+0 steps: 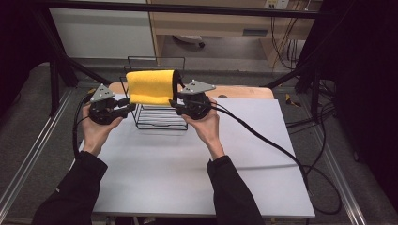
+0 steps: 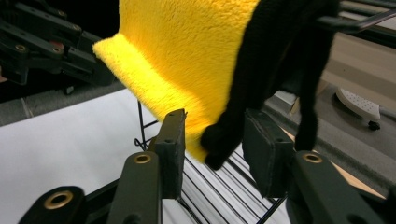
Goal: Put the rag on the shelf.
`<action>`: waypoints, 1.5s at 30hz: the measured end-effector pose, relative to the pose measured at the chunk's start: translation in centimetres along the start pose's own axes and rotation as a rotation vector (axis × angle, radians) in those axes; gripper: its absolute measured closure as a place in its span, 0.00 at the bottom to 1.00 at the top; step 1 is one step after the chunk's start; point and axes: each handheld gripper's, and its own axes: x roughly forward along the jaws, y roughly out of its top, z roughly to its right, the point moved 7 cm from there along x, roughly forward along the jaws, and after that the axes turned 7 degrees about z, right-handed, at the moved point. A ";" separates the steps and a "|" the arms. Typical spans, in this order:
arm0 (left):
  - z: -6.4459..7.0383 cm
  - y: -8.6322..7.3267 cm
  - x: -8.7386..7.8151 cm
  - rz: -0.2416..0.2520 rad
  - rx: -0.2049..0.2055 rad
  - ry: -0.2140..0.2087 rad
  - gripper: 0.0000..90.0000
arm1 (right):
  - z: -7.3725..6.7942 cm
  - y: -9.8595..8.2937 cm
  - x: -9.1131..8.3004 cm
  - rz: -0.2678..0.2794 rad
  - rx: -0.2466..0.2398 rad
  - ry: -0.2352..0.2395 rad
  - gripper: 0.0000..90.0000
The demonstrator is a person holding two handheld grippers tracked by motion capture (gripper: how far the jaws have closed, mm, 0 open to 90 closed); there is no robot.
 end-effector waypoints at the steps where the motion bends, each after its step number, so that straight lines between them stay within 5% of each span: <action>1: -0.1 0.0 -0.1 0.002 -0.004 0.001 0.68 | 0.0 0.1 -0.2 0.004 0.003 0.000 0.65; 19: 0.9 -1.5 -1.6 -0.008 -0.028 -0.015 0.37 | 0.7 -0.7 -5.0 0.002 0.064 0.022 0.25; 30: 2.9 -5.0 -1.9 -0.071 -0.043 -0.071 0.17 | 2.6 -5.5 -8.3 -0.066 0.141 0.006 0.09; 45: 4.4 -10.0 -2.7 -0.129 -0.070 -0.114 0.07 | 5.3 -12.2 -13.8 -0.152 0.231 -0.046 0.01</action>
